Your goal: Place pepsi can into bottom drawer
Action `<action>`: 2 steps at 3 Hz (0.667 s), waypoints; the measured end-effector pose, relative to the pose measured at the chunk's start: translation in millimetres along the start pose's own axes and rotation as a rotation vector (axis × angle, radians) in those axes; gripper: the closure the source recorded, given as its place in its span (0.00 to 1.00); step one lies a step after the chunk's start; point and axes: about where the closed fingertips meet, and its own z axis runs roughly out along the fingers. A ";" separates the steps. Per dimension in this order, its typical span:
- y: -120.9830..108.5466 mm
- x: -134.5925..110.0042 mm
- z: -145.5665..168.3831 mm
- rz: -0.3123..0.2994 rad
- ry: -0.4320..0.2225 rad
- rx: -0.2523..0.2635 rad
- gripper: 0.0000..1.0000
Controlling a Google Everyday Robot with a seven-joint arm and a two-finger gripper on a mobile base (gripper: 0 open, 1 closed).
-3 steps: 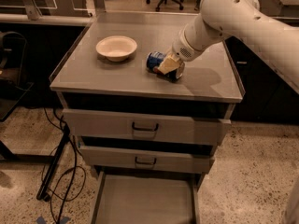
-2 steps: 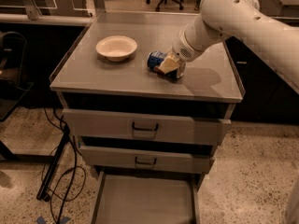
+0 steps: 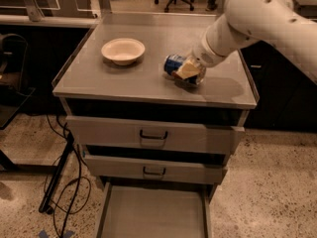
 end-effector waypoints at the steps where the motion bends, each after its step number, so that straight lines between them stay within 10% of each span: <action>1: 25.0 4.0 -56.6 -0.031 -0.042 0.090 1.00; 2: 60.5 13.4 -109.0 -0.056 -0.072 0.169 1.00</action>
Offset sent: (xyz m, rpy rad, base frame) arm -0.1393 -0.0503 0.0795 -0.0102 -0.2525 -0.0469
